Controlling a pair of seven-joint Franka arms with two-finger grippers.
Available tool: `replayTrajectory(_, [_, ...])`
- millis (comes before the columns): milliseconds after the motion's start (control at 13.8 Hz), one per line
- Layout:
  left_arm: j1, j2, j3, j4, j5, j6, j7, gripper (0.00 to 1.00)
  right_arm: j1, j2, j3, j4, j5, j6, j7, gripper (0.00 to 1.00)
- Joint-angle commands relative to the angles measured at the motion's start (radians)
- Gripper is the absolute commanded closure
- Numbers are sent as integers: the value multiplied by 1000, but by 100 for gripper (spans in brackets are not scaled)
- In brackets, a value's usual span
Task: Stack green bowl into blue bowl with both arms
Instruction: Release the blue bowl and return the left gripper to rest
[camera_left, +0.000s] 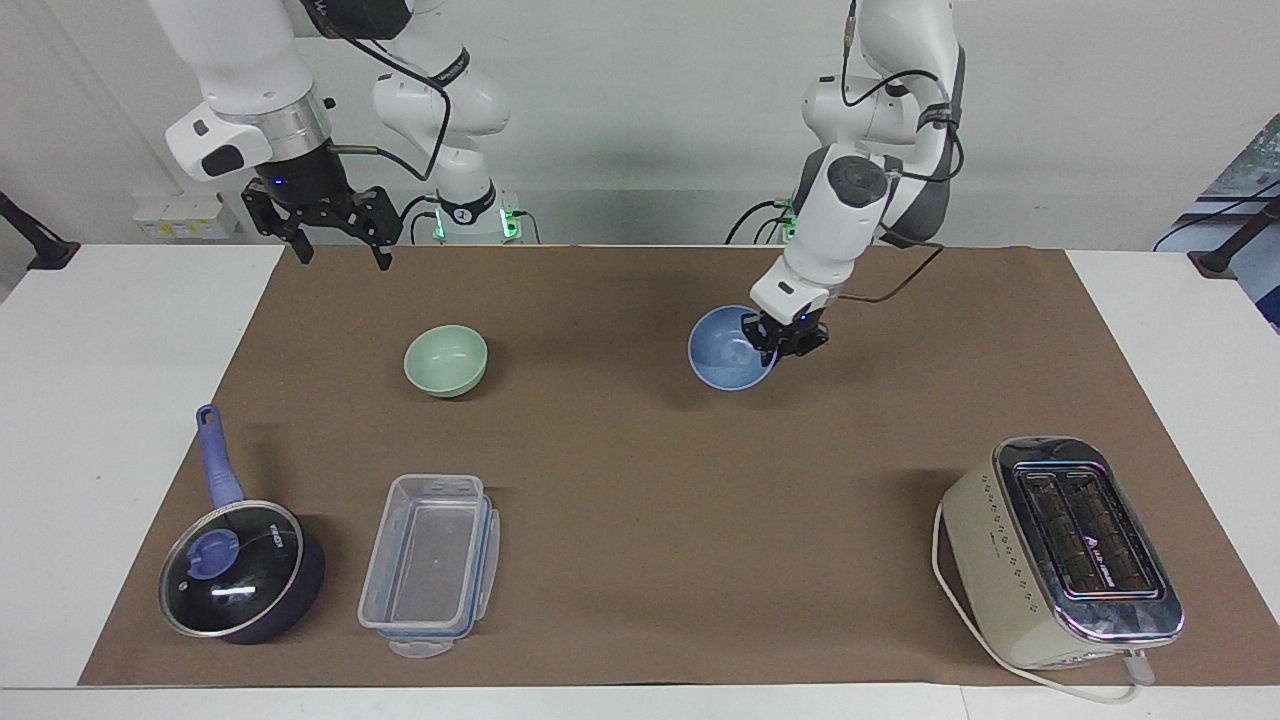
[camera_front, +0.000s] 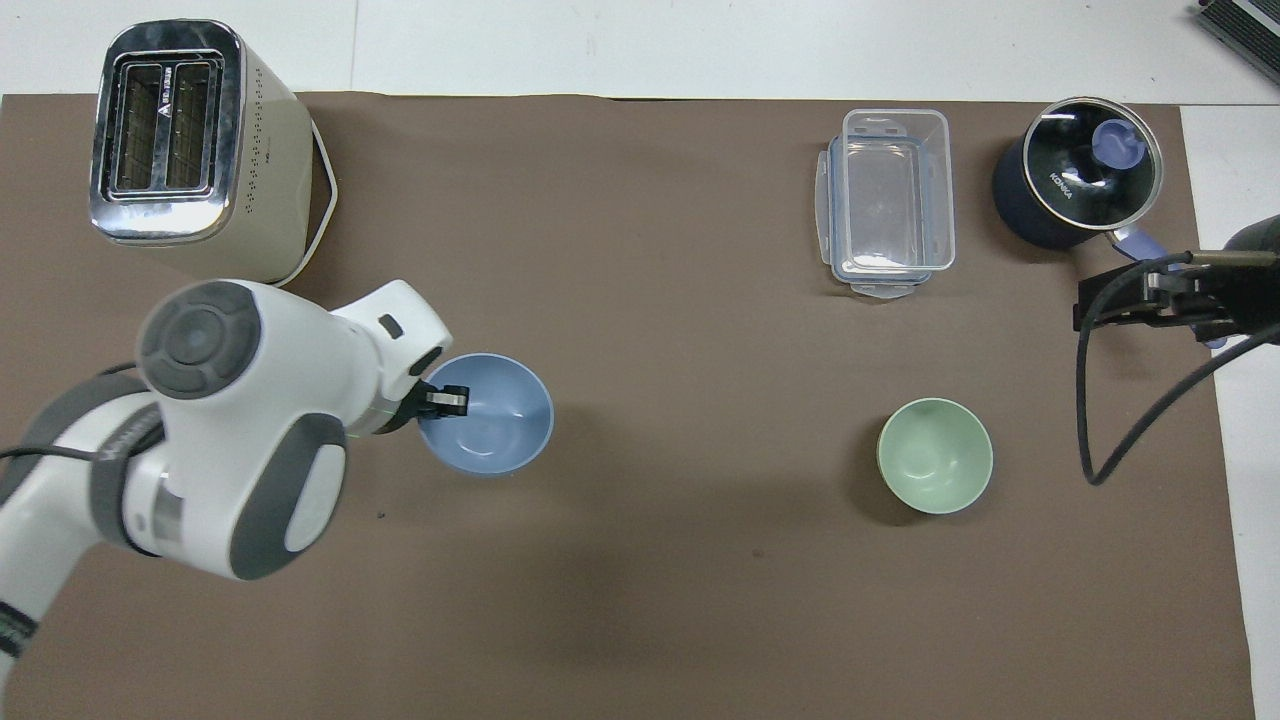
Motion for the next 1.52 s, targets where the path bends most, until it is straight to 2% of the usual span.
replayTrajectory(0, [-55,25,18,-43,-15,101,-51,100,-11,-26,-2,-31,18,14,-19,0])
replayTrajectory(145, [-67,47,18,-57,-15,138,-75,100,-11,-26,-4,-31,18,16,-20,0])
replayTrajectory(217, [-79,51,18,-59,-15,144,-83,92,-11,-26,-4,-31,18,14,-20,0])
replayTrajectory(289, [-80,53,18,-59,-16,146,-85,79,-11,-26,-4,-31,18,16,-20,0])
replayTrajectory(434, [-76,53,18,-54,-16,138,-88,0,-11,-26,-4,-31,18,14,-20,0])
replayTrajectory(651, [-70,33,21,-24,-16,120,-143,0,-11,-26,-4,-31,18,16,-19,0])
replayTrajectory(940, [-26,-2,30,83,-5,-38,-132,0,-11,-26,-4,-31,18,16,-9,0])
replayTrajectory(1302, [71,-13,30,339,-4,-349,-111,0,-11,-26,-4,-31,20,19,-14,0])
replayTrajectory(1447, [97,-12,32,410,11,-409,-100,0,-11,-26,-4,-31,20,20,-17,0])
